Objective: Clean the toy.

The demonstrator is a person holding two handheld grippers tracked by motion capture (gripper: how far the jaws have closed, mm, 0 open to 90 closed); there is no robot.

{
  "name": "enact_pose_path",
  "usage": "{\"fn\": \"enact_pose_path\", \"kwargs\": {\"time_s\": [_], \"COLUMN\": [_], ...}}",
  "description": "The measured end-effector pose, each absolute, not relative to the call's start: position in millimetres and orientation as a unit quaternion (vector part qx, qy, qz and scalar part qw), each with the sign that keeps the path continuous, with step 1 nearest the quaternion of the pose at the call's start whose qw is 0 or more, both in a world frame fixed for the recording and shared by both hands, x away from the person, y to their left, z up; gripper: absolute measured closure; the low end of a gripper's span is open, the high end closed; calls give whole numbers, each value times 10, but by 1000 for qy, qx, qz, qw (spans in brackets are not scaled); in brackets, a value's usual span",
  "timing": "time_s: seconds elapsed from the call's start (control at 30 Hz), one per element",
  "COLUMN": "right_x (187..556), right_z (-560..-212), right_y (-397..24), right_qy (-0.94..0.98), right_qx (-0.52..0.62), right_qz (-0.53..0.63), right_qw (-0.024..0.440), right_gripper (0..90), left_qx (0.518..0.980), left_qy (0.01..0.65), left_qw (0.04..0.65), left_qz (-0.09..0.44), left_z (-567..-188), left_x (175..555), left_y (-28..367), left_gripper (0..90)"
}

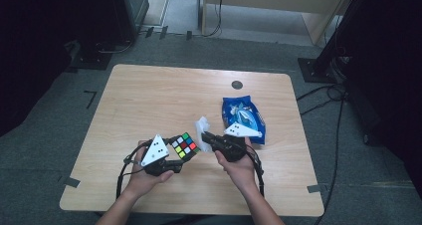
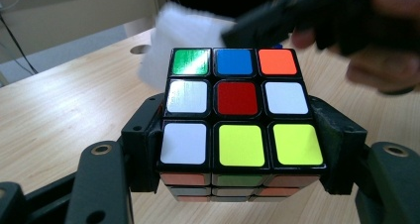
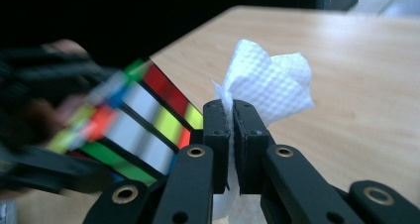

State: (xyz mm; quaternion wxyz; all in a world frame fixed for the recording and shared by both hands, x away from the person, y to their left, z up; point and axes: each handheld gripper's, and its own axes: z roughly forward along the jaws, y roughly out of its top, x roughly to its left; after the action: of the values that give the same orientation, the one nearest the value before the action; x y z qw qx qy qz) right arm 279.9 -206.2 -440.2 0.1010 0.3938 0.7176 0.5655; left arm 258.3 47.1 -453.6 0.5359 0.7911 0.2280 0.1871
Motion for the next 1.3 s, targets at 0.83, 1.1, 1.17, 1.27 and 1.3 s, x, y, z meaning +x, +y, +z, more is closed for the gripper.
{"fn": "enact_pose_path", "kwargs": {"time_s": [0.83,1.1,1.17,1.27,1.3], "right_x": [2663,2706,2716,2738,2742], "right_z": [-4276,-4357,-4383,-4443,-4464], "right_y": [-1963,-1968,-1968,-1957,-1950], "right_qy": [705,713,716,728,731], "right_qx": [356,367,371,376,378], "right_qz": [605,591,585,566,559], "right_qw": [95,86,88,97,99], "right_gripper": [856,856,856,855,855], "left_qx": [788,786,785,785,784], "left_qy": [215,216,216,216,217], "left_qw": [545,547,548,549,549], "left_qz": [190,190,190,190,190], "left_z": [-4501,-4485,-4484,-4476,-4473], "left_x": [2536,2535,2533,2533,2534], "left_y": [448,457,454,462,466], "left_gripper": [342,342,342,342,342]}}
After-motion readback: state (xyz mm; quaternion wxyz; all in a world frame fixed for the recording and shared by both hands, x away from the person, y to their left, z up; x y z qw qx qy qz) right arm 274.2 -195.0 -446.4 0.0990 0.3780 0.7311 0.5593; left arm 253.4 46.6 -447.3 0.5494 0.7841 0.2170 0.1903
